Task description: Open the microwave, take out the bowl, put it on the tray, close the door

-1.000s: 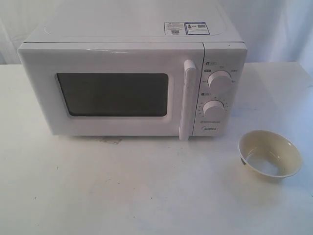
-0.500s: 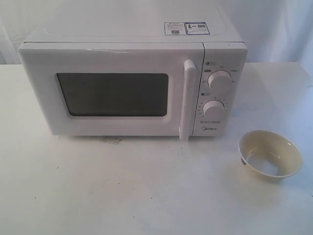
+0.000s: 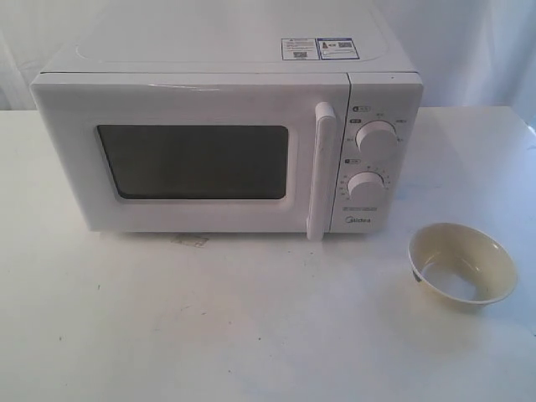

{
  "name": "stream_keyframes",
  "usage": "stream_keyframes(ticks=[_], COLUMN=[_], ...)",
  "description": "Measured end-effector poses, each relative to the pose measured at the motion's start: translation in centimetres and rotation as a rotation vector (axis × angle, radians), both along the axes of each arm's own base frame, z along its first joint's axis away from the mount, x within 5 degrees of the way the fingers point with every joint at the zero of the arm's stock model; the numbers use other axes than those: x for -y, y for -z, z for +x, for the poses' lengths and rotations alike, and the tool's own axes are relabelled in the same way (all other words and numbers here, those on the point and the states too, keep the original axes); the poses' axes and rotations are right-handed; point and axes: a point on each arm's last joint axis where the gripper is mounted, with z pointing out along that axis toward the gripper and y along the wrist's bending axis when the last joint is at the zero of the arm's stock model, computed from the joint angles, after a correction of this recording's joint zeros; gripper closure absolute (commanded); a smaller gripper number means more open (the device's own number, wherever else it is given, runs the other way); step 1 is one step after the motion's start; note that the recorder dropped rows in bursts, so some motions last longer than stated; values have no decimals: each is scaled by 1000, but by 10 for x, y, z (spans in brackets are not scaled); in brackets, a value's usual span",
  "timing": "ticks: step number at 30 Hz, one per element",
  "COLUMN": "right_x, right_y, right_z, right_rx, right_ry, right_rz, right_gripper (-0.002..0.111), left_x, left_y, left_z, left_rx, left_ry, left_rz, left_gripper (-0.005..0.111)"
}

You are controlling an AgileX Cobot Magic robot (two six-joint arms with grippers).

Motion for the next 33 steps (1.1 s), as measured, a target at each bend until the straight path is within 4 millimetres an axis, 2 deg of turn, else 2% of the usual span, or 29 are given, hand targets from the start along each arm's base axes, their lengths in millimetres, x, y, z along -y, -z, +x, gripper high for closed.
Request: stream_keyframes(ticks=[12,25,30,33], right_x=[1,1,1,4], right_y=[1,25,26,27], right_z=[0,-3,-3,-3], right_rx=[-10,-281,-293,-297], right_ry=[6,4,5,71], right_rz=[12,-16,-16,2], right_gripper=[108,108,108,108], left_x=[0,0,0,0], left_y=[0,0,0,0], left_z=[0,0,0,0], left_rx=[0,0,0,0], left_ry=[0,0,0,0], left_rz=[0,0,0,0], left_gripper=[107,107,107,107])
